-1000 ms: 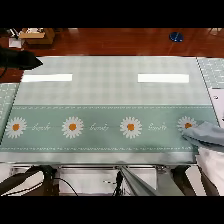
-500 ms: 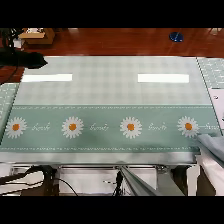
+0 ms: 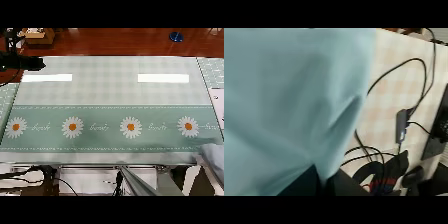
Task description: Fold the shirts.
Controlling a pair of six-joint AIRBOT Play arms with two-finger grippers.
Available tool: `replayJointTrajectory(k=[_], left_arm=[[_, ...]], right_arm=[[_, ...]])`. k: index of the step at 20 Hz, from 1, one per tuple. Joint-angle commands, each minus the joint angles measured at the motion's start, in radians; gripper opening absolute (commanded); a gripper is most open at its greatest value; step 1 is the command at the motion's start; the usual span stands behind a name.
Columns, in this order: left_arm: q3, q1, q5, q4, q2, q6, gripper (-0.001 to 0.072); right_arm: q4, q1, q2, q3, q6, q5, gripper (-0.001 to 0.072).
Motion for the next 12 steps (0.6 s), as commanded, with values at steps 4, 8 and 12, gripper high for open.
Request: replayJointTrajectory(k=[4, 8, 12], left_arm=[[0.001, 0.003, -0.008, -0.001, -0.002, 0.011, 0.0026], [0.001, -0.004, -0.008, -0.004, -0.002, 0.012, 0.0026], [0.001, -0.028, -0.009, -0.050, -0.002, 0.012, 0.0026]], right_arm=[[0.022, -0.131, 0.008, -0.044, -0.003, -0.167, 0.0440], [0.092, -0.113, 0.006, -0.043, -0.028, -0.277, 0.0494], [0.681, 0.066, 0.004, 0.006, -0.155, -0.613, 0.0458]])
